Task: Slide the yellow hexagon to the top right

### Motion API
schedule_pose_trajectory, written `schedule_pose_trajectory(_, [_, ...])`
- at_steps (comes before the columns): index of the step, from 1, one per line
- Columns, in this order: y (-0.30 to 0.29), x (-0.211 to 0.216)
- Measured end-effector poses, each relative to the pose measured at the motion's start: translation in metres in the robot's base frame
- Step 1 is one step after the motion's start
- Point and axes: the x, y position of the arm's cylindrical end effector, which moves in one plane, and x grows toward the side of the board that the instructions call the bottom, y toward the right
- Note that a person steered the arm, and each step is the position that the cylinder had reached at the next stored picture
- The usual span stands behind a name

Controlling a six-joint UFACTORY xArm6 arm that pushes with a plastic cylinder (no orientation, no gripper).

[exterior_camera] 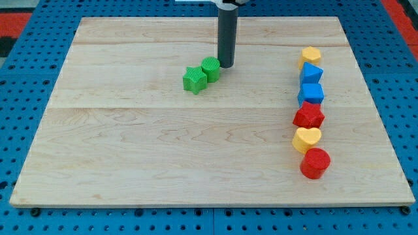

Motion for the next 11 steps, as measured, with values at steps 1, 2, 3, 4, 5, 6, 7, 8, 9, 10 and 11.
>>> schedule_pose_trajectory(1, [0.0,0.0])
schedule_pose_trajectory(2, [0.023,-0.018])
schedule_pose_trajectory(3, [0.064,-0.064])
schedule_pose_trajectory(4, [0.13,-0.098])
schedule_pose_trajectory(5, [0.189,-0.074])
schedule_pose_trajectory(6, [0.209,-0.015])
schedule_pose_trajectory(7, [0.205,0.024])
schedule_pose_trajectory(8, [0.168,0.004])
schedule_pose_trajectory(9, [0.129,-0.026])
schedule_pose_trajectory(10, [0.128,-0.053])
schedule_pose_trajectory(11, [0.128,-0.071])
